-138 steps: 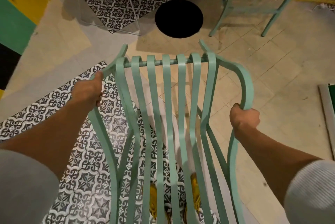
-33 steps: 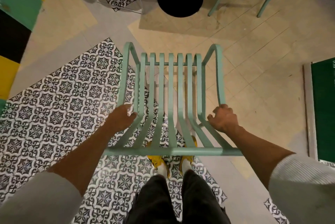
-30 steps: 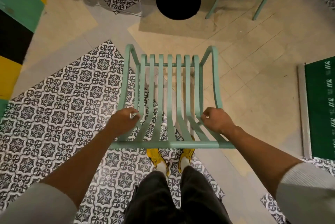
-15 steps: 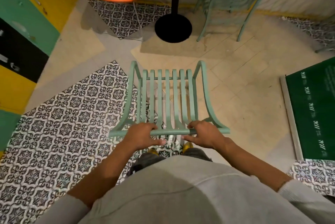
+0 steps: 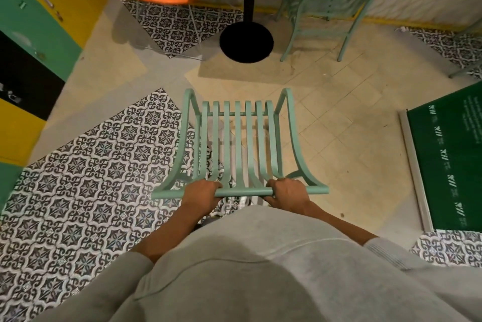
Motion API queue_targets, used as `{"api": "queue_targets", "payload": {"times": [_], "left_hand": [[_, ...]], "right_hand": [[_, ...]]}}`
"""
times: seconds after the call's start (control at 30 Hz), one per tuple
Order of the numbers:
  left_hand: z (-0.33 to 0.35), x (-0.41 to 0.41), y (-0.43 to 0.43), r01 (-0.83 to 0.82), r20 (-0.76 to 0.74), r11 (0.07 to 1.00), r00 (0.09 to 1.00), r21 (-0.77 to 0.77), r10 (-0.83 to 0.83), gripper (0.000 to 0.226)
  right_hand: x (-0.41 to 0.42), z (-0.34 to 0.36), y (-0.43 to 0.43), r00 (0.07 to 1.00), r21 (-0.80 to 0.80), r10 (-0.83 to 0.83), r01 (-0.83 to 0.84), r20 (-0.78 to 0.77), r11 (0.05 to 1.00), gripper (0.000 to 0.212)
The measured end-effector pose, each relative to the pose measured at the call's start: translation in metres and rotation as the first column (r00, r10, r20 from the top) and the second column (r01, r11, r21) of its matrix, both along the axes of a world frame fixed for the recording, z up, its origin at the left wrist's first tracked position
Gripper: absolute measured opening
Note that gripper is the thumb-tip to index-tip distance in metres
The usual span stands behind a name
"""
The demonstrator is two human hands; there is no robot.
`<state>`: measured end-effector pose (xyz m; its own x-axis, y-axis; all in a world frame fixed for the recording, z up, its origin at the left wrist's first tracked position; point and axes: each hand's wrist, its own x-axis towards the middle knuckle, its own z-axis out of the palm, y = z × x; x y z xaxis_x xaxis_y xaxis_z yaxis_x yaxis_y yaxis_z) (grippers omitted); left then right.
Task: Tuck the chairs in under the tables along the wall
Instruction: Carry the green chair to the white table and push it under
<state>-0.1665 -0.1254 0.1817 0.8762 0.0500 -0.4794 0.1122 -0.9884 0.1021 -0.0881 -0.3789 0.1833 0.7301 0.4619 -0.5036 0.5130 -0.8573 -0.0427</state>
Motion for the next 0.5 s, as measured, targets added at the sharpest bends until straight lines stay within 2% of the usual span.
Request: {"api": "queue_targets", "payload": {"times": [0.2,0.37,0.5], "left_hand": [[-0.012,0.015,0.004,0.088,-0.101,0.996,0.991,0.003,-0.087,0.031],[-0.018,0.022,0.013,0.103,-0.058,0.994,0.993,-0.029,-0.104,0.025],[-0.015,0.039,0.025,0.075,-0.062,0.992,0.995,-0.101,-0.082,0.030]], "right_hand": [[0.015,-0.011,0.000,0.995,0.010,0.082,-0.082,-0.050,0.997,0.051],[0.023,-0.015,0.001,0.990,0.054,0.136,-0.133,-0.038,0.990,0.045],[0.036,-0.013,0.016,0.996,0.057,0.090,-0.089,-0.022,0.994,0.042]]}}
